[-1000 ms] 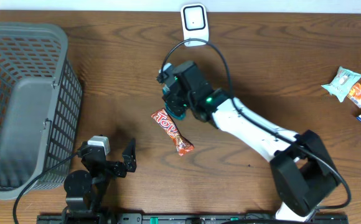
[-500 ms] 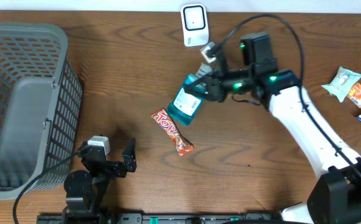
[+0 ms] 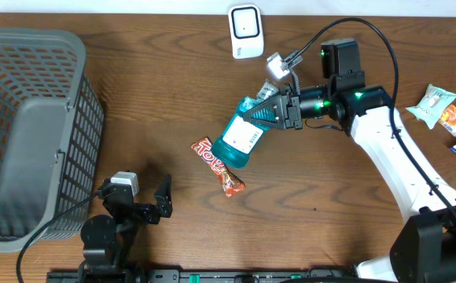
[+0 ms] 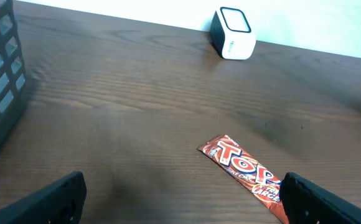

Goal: Scan the item barcode
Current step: 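Hold the mouthwash bottle in front of the white scanner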

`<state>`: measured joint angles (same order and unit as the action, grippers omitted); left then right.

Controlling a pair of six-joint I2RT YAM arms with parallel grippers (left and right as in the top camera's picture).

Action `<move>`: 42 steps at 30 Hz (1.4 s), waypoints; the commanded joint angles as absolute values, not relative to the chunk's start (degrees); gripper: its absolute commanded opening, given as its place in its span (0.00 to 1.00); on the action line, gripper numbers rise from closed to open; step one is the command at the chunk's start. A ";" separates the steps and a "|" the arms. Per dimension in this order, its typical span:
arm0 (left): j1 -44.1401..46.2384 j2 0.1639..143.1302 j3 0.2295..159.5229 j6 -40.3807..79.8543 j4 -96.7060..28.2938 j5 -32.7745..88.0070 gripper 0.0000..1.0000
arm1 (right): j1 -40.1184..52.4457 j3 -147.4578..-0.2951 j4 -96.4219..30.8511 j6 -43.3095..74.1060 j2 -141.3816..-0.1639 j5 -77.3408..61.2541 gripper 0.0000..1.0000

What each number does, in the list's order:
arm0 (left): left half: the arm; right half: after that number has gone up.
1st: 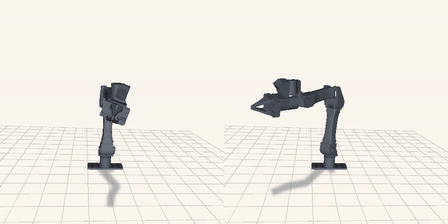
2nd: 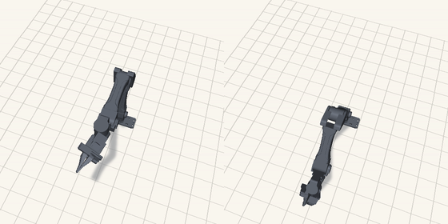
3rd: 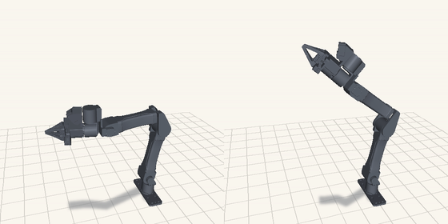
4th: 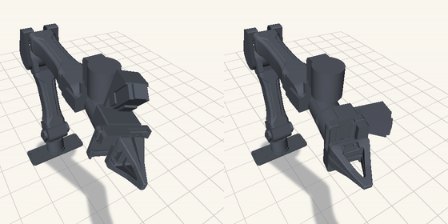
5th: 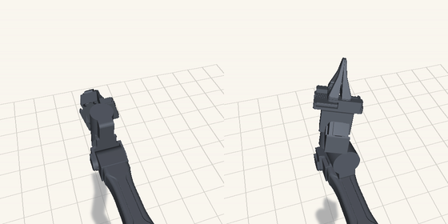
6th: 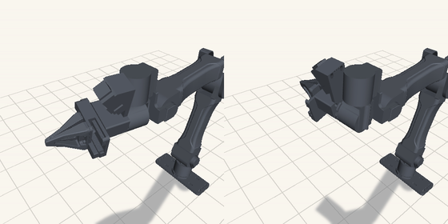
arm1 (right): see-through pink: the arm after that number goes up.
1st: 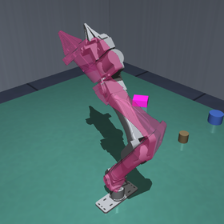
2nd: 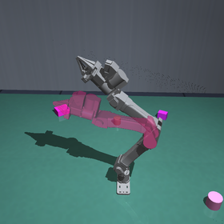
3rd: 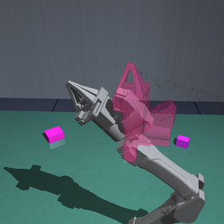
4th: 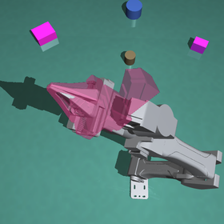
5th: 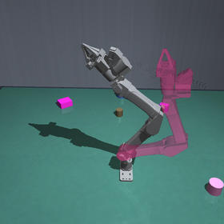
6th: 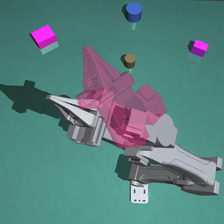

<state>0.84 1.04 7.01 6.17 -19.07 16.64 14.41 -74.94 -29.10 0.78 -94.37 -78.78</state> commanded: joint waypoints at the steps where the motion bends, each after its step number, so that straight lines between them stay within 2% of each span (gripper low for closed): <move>1: 0.60 0.97 6.13 6.31 -20.16 17.52 0.98 | 14.66 -76.20 -28.93 -3.16 -93.23 -77.89 0.10; 7: 0.60 0.97 6.13 6.28 -20.16 17.52 0.99 | 17.12 -76.23 -28.40 -3.49 -93.23 -55.33 0.10; 12: 0.60 0.97 6.13 6.31 -20.16 17.52 0.98 | 20.84 -76.23 -27.20 -2.59 -93.23 -36.86 0.16; 18: 0.60 0.97 6.13 6.31 -20.16 17.52 0.98 | 24.64 -76.38 -25.04 -1.96 -93.23 -14.41 0.17; 26: 0.60 0.97 6.13 6.31 -20.16 17.52 0.98 | 25.50 -76.79 -17.93 -2.57 -93.84 4.89 0.11; 29: 0.60 0.97 6.13 6.31 -20.16 17.52 0.98 | 25.50 -78.72 -16.88 -4.84 -95.55 9.26 0.15; 32: 0.60 0.97 6.13 6.31 -20.16 17.52 0.99 | 25.56 -85.52 -17.61 -8.10 -101.43 13.30 0.17; 42: 0.60 0.97 6.13 6.31 -20.16 17.52 0.99 | 26.22 -118.85 -25.26 -16.32 -127.37 29.06 0.13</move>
<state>0.84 1.02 7.01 6.17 -19.07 16.64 25.26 -108.36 -24.99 -11.11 -121.30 19.31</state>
